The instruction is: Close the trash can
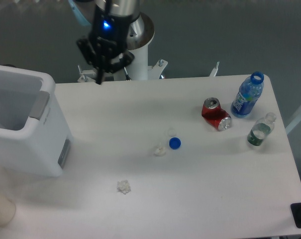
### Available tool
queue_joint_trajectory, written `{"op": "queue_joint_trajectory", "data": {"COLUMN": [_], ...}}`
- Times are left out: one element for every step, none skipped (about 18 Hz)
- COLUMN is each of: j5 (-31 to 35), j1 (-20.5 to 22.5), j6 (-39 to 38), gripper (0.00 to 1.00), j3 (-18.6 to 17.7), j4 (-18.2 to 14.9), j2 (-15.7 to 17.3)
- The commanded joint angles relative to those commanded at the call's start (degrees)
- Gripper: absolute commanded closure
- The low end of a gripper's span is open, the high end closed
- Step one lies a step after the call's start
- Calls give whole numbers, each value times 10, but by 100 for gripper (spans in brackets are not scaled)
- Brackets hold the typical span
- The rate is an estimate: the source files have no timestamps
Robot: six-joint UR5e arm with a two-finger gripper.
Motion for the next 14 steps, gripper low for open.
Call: {"op": "queue_joint_trajectory", "data": {"j5": [-9,-18,-25,-28,-28,-28,-28,-28,-28,-29,-29,-29,-29,-30], "j1": [-10,-19,-30,-41,-53,-65,-78,-90,-99,-109,-120,-132,-141,-148], "j6": [-13,-26,-44,-67,-89,-106,-122,-132,-138,-140,-142,-142,-142,-142], "gripper": [100,100,100,100,100,100,100,100,100,100,100,100,100,100], "j3": [3,8,13,18,25,30,38,43,49,55,60,64,68,71], "j4": [1,3,10,20,35,51,62,69,72,74,75,75,75,75], "j2": [3,4,4,4,4,4,4,3,3,3,3,4,7,11]}}
